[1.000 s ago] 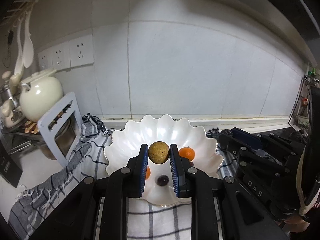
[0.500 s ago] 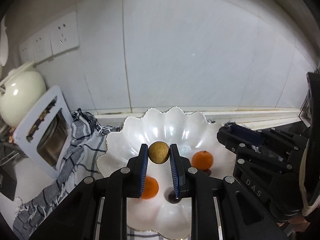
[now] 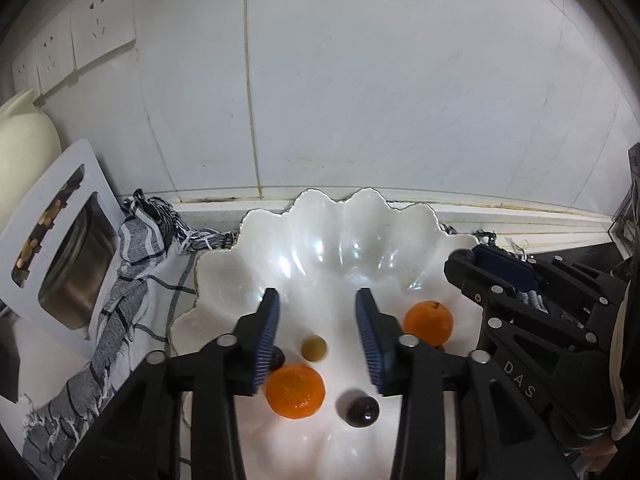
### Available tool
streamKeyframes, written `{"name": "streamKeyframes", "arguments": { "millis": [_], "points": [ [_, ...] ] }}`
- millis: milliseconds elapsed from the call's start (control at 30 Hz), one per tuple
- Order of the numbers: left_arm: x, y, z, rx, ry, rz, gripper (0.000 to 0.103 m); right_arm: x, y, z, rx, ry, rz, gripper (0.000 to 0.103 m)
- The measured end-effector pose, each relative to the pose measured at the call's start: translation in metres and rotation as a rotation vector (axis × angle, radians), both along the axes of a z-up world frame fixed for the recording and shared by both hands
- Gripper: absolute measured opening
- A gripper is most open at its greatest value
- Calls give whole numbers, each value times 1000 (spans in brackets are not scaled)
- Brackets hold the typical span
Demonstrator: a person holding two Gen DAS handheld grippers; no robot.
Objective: Organize fruits
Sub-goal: 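Carry both fruits over the white bowl and open both tools, then move both tools back over the remaining fruits on the towel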
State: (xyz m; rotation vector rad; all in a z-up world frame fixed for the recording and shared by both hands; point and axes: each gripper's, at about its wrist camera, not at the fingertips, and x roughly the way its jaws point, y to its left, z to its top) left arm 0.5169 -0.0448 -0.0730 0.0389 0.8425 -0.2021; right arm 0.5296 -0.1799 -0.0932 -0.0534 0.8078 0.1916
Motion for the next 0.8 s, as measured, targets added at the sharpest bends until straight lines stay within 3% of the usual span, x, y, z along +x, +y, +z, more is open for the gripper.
{"name": "streamKeyframes", "arguments": {
  "millis": [33,167,367,800],
  "points": [
    [0,1,1,4,-5,2,47,1,-2,-1,10,7,-2,33],
    [-9,3,5,30,-39,10,59,-5,-6,1,13,-11,-37,34],
    [-32,3,20,49,-83,12,68,-27,-11,16,24,-40,-44,34],
    [-105,4,65,59,-219,21,75,-103,-13,65,39,-168,12,34]
  ]
}}
